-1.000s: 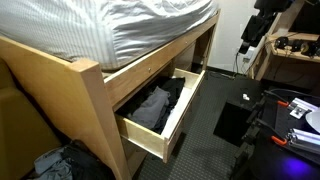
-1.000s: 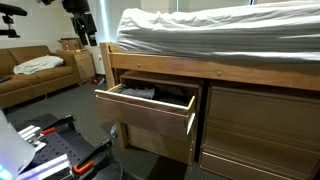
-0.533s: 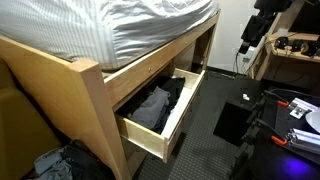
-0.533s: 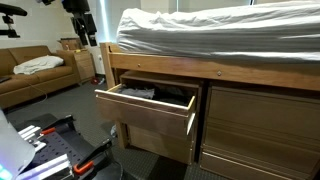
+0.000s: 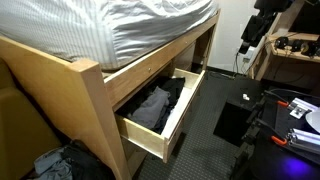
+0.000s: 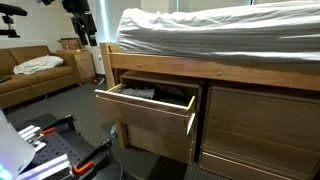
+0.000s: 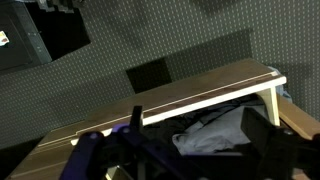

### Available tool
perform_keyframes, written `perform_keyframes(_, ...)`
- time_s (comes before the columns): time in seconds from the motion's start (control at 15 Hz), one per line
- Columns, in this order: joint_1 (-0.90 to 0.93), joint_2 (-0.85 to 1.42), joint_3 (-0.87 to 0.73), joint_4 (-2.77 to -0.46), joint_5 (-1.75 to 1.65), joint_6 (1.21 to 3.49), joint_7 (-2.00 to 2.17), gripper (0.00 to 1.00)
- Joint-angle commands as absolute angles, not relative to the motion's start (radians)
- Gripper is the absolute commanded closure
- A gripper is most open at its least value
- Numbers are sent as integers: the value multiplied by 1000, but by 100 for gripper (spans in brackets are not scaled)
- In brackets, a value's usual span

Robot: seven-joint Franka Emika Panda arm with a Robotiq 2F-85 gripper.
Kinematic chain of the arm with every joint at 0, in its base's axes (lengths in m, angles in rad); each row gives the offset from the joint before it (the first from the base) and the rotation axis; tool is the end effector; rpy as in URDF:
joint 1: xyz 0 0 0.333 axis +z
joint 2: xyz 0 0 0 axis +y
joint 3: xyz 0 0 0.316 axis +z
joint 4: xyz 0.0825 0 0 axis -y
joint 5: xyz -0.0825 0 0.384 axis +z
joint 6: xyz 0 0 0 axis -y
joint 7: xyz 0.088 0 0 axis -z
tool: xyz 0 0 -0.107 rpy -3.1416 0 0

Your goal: Close the top bedroom drawer

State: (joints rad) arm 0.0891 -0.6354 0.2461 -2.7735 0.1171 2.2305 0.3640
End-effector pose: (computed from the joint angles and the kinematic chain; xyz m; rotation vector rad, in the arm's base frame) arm 0.3277 0.1105 0.3951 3.1101 -0.2146 0.1467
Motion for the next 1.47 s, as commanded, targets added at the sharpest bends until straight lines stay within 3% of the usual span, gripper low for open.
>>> perform_keyframes(0.0,89,-548,222,-2772,134,2223,361,0)
perform_keyframes(0.73,95,-31,156,-2791,259,2332,325,0)
perform_keyframes(1.0,103,-28,153,-2785,259,2317,344,0)
perform_keyframes(1.27,97,-24,157,-2779,98,2498,547,0)
perform_keyframes(1.33,137,-165,198,-2775,63,2343,662,0)
perform_keyframes(1.4,147,-149,212,-2779,46,2331,728,0)
